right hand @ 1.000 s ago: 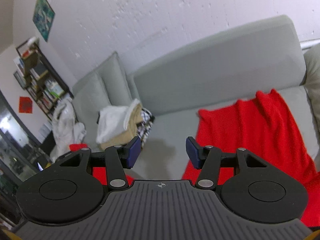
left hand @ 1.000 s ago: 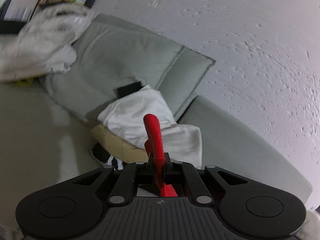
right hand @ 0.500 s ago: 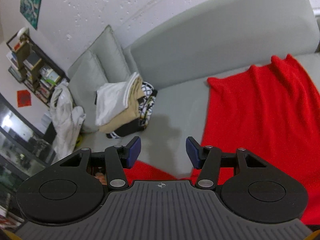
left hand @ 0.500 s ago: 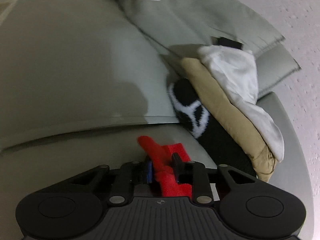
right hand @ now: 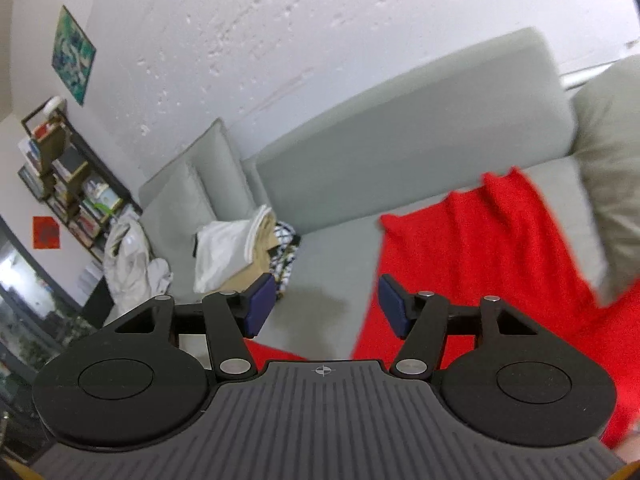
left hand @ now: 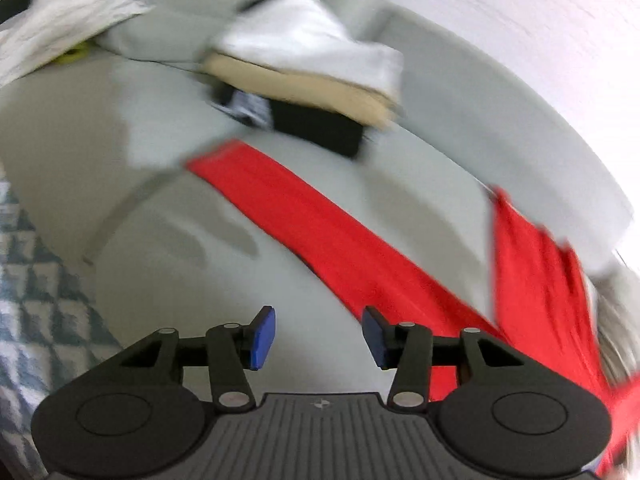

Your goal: Fold clothes

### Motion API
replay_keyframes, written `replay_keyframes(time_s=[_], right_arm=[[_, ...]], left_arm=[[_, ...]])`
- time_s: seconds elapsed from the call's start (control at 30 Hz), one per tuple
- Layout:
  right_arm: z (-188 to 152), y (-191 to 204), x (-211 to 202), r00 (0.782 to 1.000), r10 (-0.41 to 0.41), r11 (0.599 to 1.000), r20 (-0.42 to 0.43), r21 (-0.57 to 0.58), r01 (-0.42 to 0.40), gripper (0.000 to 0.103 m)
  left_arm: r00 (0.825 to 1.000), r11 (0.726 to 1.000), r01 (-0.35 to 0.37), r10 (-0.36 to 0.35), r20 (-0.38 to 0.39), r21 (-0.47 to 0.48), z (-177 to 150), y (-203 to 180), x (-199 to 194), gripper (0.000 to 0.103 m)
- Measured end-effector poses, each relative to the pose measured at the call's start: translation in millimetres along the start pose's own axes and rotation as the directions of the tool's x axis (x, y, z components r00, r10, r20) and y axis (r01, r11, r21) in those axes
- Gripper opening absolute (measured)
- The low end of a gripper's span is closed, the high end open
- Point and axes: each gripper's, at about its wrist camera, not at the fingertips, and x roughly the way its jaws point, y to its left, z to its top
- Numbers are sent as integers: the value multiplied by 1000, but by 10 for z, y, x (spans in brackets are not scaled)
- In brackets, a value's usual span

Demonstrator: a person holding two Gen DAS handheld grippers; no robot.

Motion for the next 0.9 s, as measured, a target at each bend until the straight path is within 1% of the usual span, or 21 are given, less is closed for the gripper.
replay_keyframes(time_s=[0.07, 0.1, 0.17, 0.2, 0.23, 0.27, 0.33, 0.37, 0.4, 0.43, 0.5, 0.57, 0.67, 0.73, 0.8, 0.83, 0.87, 0.9], right_arm=[[-79, -159, -178, 1000, -18, 1000, 6, 20, 18, 66], [-144, -262, -244, 1000, -25, 999, 1, 43, 25, 66], [-281, -456, -303, 999, -12, 994, -31, 105, 15, 66], [-352, -551, -320, 999, 0, 990, -50, 139, 7, 66], [-426, -632, -333, 998, 9, 986, -67, 166, 2, 66], [-503, -699, -342, 997, 15, 982, -81, 186, 0, 65], [-652, -825, -367, 994, 24, 975, -103, 221, -1, 65], [-716, -879, -391, 994, 24, 974, -104, 228, 0, 65], [-770, -931, -412, 994, 23, 971, -103, 239, 3, 65], [-813, -982, -431, 995, 20, 968, -100, 252, 6, 65], [-888, -1080, -462, 995, 15, 961, -95, 278, 12, 65], [-931, -1167, -475, 995, 12, 953, -98, 303, 18, 65], [-977, -1243, -449, 994, -3, 949, -112, 313, 38, 65], [-999, -1276, -417, 992, -16, 949, -124, 310, 54, 65], [-1007, -1292, -374, 991, -22, 948, -135, 312, 63, 65], [-1011, -1299, -361, 990, -24, 948, -139, 312, 66, 65], [-1015, -1306, -364, 990, -28, 948, -137, 310, 69, 65], [-1017, -1312, -372, 991, -37, 949, -131, 307, 75, 65]], left_arm=[[999, 996, 43, -42, 8, -80, -285, -160, 71, 45], [998, 985, 70, -69, 9, -156, -397, -186, 162, 44], [995, 942, 93, -100, -5, -323, -555, -192, 392, 34], [995, 929, 96, -103, 0, -356, -590, -217, 475, 34], [995, 920, 96, -101, 8, -381, -619, -249, 548, 34], [997, 926, 82, -79, 25, -370, -619, -306, 583, 34], [999, 938, 47, -38, 32, -344, -589, -383, 649, 33], [999, 935, 31, -22, 29, -353, -584, -383, 683, 31], [1000, 933, 14, -4, 30, -361, -599, -382, 669, 26], [999, 930, -2, 15, 31, -368, -613, -381, 656, 1], [998, 926, -34, 51, 36, -376, -645, -388, 618, 1], [995, 943, -54, 80, 67, -328, -690, -444, 496, 0], [990, 949, -98, 124, 67, -299, -754, -458, 414, 0], [990, 955, -109, 130, 59, -275, -762, -489, 431, 1], [990, 961, -131, 140, 20, -243, -738, -541, 410, 6], [990, 963, -135, 141, 10, -233, -721, -585, 419, 13], [989, 967, -142, 147, 5, -212, -725, -636, 370, 32], [987, 972, -155, 160, 14, -175, -730, -726, 317, 37]])
